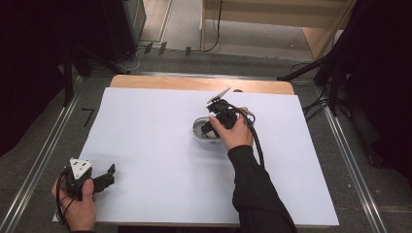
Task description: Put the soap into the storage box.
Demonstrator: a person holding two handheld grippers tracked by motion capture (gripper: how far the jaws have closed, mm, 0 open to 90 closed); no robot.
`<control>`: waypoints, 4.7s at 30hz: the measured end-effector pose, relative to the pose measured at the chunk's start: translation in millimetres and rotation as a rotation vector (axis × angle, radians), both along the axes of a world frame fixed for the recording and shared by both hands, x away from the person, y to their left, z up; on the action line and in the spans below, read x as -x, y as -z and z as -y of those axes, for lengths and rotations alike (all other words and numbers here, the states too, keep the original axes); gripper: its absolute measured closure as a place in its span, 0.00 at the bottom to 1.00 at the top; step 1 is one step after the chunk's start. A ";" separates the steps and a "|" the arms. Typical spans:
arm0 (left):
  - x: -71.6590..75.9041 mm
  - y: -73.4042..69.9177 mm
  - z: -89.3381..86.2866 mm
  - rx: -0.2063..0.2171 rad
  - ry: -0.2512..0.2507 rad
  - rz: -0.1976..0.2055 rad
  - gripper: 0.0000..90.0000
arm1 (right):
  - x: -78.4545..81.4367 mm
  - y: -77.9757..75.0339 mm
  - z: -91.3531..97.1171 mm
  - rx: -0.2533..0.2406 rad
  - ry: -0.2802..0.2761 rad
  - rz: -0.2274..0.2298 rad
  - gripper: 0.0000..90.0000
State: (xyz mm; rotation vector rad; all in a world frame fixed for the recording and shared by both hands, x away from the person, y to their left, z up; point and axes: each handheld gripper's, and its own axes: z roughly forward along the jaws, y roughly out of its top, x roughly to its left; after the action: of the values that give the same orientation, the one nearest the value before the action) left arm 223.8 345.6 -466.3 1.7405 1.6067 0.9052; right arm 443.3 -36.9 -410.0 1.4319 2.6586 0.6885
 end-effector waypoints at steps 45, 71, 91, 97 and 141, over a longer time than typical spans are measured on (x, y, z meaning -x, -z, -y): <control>-0.5 0.3 1.5 -0.013 0.000 -0.007 0.15 | 56.4 -7.3 86.2 -0.071 0.094 0.096 0.13; -0.4 0.5 2.6 -0.030 0.007 -0.008 0.15 | 93.9 17.2 157.4 -0.126 0.151 0.124 0.13; -0.8 1.0 4.8 -0.053 0.009 -0.011 0.15 | 123.7 39.4 213.1 -0.178 0.204 0.162 0.13; -0.2 0.8 5.1 -0.053 0.006 -0.007 0.15 | 133.9 44.6 224.4 -0.182 0.212 0.160 0.13; 0.3 1.2 7.4 -0.076 0.005 -0.002 0.15 | 198.1 65.0 314.9 -0.281 0.314 0.293 0.15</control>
State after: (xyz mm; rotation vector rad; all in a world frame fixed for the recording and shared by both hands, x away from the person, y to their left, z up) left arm 223.5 338.1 -467.5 1.7967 1.5873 0.9745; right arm 245.2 -351.8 -475.1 1.6141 2.1216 1.1642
